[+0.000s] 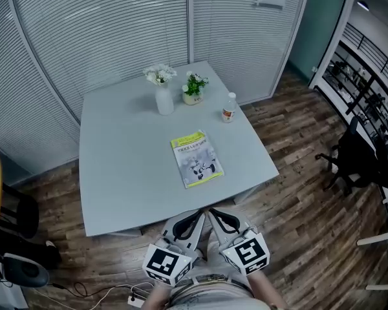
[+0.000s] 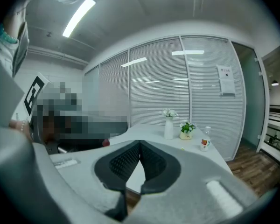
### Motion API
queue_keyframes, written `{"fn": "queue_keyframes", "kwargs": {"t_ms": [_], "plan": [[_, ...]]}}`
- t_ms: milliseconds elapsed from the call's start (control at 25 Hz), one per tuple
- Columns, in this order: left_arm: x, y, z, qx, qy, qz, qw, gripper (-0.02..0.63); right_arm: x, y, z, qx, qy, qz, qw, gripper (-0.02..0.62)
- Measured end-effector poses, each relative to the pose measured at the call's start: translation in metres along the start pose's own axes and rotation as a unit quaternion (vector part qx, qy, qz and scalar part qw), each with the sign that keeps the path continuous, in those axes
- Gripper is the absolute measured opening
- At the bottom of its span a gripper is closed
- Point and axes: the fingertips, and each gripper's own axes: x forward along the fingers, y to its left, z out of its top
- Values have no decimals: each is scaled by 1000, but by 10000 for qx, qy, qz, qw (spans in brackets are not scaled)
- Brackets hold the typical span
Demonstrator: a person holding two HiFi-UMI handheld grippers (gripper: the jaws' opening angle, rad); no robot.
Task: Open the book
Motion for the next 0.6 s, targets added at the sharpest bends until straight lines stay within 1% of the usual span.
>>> {"fn": "queue_keyframes", "kwargs": {"t_ms": [80,240,400,600], "plan": [[13,9,6,-14,-21,47,10000,-2,9,-13,5,-30,-29,23,10000,2],[49,29,14,88,-10,90,9999,-2,34,-45,18,-24,-79,144,9999,2],[86,47,28,135,-38,172,9998,-2,61,-78,32,-171,-115,349,9992,2],[123,71,41,146,-1,337,9993,-2,89,-112,43,-177,-117,585,9981,2]]}}
